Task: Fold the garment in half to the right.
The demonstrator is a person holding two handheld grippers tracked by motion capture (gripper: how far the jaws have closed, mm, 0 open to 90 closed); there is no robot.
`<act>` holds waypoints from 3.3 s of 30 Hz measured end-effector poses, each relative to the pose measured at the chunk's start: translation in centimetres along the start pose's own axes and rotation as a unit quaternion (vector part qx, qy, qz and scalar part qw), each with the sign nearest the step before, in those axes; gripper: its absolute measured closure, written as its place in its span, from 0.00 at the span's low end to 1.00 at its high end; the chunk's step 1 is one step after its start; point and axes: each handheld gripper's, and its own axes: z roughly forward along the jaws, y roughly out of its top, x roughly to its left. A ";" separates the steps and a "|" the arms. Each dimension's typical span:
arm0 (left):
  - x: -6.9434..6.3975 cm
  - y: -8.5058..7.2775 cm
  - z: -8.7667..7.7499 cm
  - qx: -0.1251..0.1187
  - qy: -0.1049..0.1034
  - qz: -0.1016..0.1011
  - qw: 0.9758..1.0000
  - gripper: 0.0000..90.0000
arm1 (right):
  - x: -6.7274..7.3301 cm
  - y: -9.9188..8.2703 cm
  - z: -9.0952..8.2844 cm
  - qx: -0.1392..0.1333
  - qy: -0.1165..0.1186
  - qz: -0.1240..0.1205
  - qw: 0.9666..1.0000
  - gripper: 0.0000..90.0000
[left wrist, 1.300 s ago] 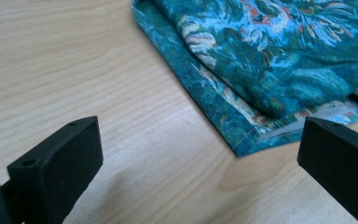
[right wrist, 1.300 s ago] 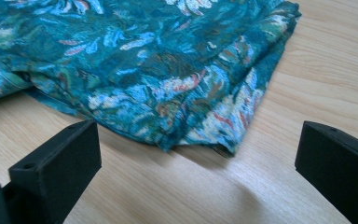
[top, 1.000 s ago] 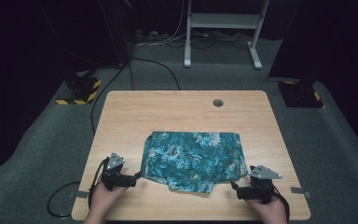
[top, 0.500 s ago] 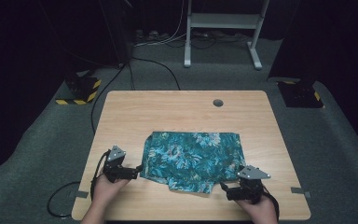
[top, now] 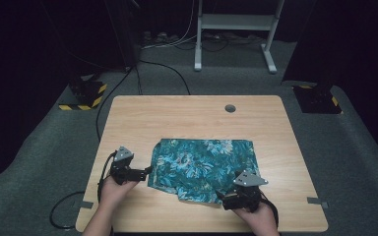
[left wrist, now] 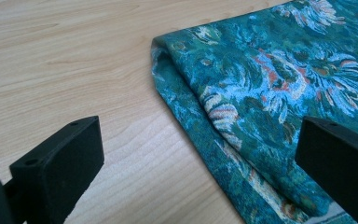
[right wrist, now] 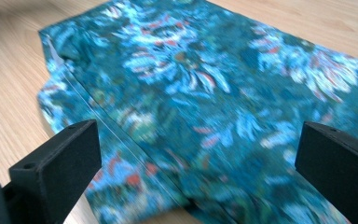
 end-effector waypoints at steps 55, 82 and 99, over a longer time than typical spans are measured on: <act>2.4 4.4 4.7 -0.006 -0.021 -0.010 1.000 0.02 | 9.6 7.6 10.2 0.003 0.101 -0.028 0.995 0.00; 2.4 5.8 8.8 0.018 -0.024 -0.024 0.999 0.03 | 11.6 8.6 13.7 0.030 0.103 -0.033 0.994 0.12; 2.3 5.2 11.0 0.046 -0.025 -0.040 0.998 0.21 | 13.2 8.1 15.6 0.057 0.081 -0.074 0.992 0.34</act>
